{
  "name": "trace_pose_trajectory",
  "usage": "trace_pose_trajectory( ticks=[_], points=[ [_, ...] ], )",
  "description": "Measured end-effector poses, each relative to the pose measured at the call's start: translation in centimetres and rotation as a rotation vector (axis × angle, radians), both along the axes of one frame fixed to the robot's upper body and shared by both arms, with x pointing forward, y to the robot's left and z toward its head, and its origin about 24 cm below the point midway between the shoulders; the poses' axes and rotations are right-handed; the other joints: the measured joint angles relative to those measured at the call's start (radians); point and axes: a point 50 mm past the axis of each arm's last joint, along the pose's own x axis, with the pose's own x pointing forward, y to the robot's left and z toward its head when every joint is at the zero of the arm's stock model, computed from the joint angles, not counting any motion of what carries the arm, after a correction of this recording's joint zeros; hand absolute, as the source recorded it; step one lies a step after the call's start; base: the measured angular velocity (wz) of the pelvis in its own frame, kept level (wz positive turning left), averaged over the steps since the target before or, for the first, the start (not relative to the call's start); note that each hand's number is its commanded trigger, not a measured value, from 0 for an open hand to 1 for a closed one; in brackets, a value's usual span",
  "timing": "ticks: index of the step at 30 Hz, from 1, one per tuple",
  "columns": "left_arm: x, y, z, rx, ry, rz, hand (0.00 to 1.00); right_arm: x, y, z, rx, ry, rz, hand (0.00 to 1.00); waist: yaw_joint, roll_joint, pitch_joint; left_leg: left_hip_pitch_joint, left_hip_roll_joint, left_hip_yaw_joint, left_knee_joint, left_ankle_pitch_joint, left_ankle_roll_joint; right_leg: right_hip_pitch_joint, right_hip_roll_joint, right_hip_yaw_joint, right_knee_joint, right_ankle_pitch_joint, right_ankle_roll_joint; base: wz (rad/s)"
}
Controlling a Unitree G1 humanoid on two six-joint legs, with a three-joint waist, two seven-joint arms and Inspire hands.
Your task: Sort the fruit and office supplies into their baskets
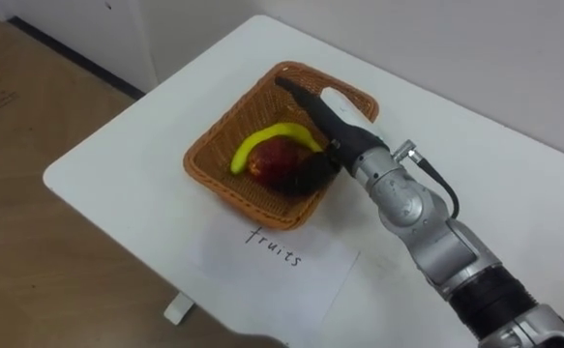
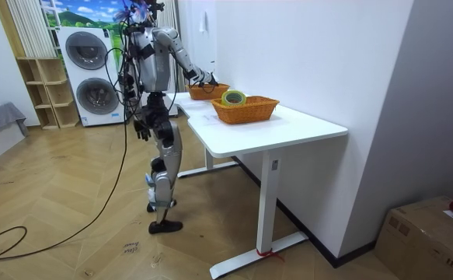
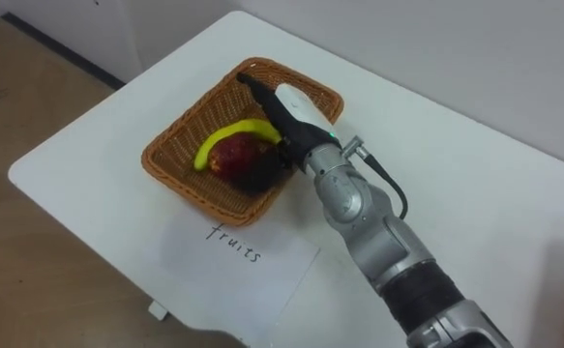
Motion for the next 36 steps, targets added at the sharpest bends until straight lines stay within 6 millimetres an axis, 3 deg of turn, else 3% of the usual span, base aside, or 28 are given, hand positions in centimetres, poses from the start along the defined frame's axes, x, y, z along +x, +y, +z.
trace_pose_trajectory(
  ticks=[6,11,16,18,25,27,33,36],
  points=[
    [0.5,0.3,0.1,-0.004,0.001,-0.005,0.0,0.0,0.1,0.3,0.007,-0.009,0.004,0.0,-0.019,-0.008,-0.0038,-0.001,0.0,0.001,0.0,0.0,0.0,0.0,-0.001,-0.007,0.0,0.0,0.0,0.01],
    [0.7,0.3,0.1,-0.002,-0.005,0.003,0.0,-0.1,0.3,2.7,0.062,-0.101,0.023,0.0,-0.057,-0.011,-0.0046,0.013,0.001,0.015,0.001,0.0,0.0,0.01,-0.003,0.009,0.0,0.0,0.0,-0.05],
    [1.3,0.6,0.2,0.008,-0.023,0.014,0.0,0.0,-0.8,5.2,0.087,-0.2,-0.007,0.0,-0.088,-0.006,-0.0043,0.026,0.002,0.033,0.0,0.0,0.0,0.015,-0.001,0.056,-0.001,0.0,0.0,-0.11],
    [1.6,0.7,0.3,0.012,-0.031,0.018,0.0,-0.1,-1.3,6.6,0.096,-0.261,-0.013,0.0,-0.119,0.0,-0.0066,0.027,0.002,0.038,0.0,0.0,0.001,0.014,-0.001,0.059,-0.001,0.0,0.0,-0.09],
    [2.4,0.9,0.5,0.022,-0.057,0.025,0.0,-0.2,-4.1,9.9,0.145,-0.379,-0.079,0.0,-0.147,0.022,-0.0199,0.044,0.005,0.074,-0.005,0.0,0.001,0.011,0.005,0.109,0.001,0.0,0.0,-0.19],
    [2.2,0.9,0.4,0.031,-0.054,0.029,0.0,-0.3,-4.7,10.7,0.181,-0.409,-0.095,0.0,-0.172,0.022,-0.0215,0.057,0.009,0.081,-0.011,0.0,0.001,0.016,0.009,0.115,0.003,0.0,0.0,-0.14],
    [1.1,1.3,0.3,0.049,-0.03,0.054,0.0,-0.6,-5.9,11.8,0.156,-0.461,-0.119,0.0,-0.211,0.011,-0.0255,0.079,0.018,0.106,-0.019,-0.001,0.0,0.017,0.013,0.15,0.019,0.0,-0.001,-0.13],
    [0.8,2.0,0.4,0.069,-0.022,0.059,0.0,-0.7,-6.7,12.6,0.149,-0.493,-0.135,0.0,-0.224,-0.007,-0.0261,0.081,0.018,0.12,-0.018,-0.001,0.0,0.016,0.015,0.165,0.018,0.0,-0.001,-0.07]
  ],
)
